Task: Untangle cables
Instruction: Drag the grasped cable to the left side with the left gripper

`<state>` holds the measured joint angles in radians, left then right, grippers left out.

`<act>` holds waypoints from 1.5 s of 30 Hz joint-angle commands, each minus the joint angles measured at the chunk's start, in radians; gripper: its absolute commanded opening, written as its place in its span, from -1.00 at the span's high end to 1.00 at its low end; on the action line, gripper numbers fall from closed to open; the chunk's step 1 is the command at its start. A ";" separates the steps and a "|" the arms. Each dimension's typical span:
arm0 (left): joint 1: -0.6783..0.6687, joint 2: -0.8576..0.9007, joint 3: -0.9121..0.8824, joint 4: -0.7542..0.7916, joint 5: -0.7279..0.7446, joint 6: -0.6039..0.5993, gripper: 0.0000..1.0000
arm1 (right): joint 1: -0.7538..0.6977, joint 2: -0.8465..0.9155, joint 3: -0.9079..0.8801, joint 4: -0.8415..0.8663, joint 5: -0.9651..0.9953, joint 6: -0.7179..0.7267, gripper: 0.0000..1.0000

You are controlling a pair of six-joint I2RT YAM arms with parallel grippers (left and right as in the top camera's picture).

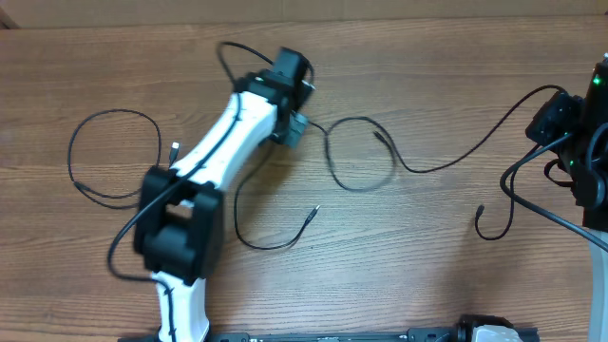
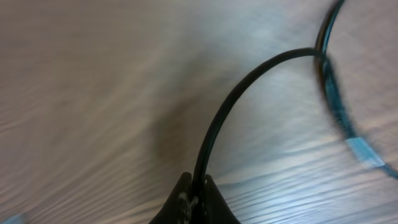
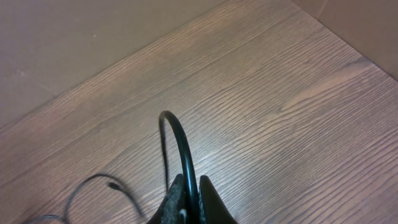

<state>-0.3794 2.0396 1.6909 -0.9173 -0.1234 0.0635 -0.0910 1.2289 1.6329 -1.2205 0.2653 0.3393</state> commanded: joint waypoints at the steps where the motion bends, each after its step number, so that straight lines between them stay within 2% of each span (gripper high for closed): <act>1: 0.100 -0.193 0.040 0.006 -0.147 -0.097 0.92 | -0.001 -0.002 0.024 -0.002 -0.001 -0.004 0.93; 11: 0.486 -0.530 0.040 0.062 -0.142 -0.157 0.92 | -0.001 -0.002 0.024 -0.002 0.002 -0.003 0.92; 20: 0.782 -0.578 0.040 0.079 -0.131 -0.158 0.92 | -0.001 -0.002 0.024 -0.003 0.002 -0.003 0.93; 25: 0.855 -0.528 0.040 0.068 -0.066 -0.157 0.92 | -0.001 -0.003 0.024 -0.005 0.002 -0.003 0.92; 34: 0.853 -0.441 0.040 0.043 -0.039 -0.158 0.92 | -0.001 -0.002 0.024 -0.012 0.002 -0.003 0.92; 35: 0.852 -0.434 0.040 0.039 -0.021 -0.158 0.85 | -0.001 -0.002 0.024 -0.012 0.002 -0.003 0.93; 36: 0.851 -0.431 0.040 0.035 -0.005 -0.158 0.63 | -0.001 -0.002 0.024 -0.012 0.002 -0.003 0.93; 37: 0.850 -0.429 0.040 0.034 0.019 -0.158 0.28 | -0.001 -0.002 0.024 -0.012 0.001 -0.003 0.93; 38: 0.850 -0.427 0.040 0.034 0.046 -0.158 -0.18 | -0.001 -0.002 0.024 -0.011 -0.002 -0.003 0.93; 39: 0.850 -0.427 0.040 0.032 0.091 -0.158 -0.40 | -0.001 -0.002 0.024 -0.009 -0.013 -0.004 0.93; 41: 0.849 -0.427 0.040 0.031 0.203 -0.157 -0.60 | -0.001 -0.002 0.024 0.000 -0.061 -0.005 0.93; 45: 0.829 -0.426 0.040 0.014 0.505 -0.157 -0.68 | -0.001 0.003 0.024 0.039 -0.213 -0.029 0.93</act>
<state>0.4763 1.6115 1.7222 -0.8936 0.0803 -0.0841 -0.0910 1.2289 1.6329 -1.2049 0.1875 0.3374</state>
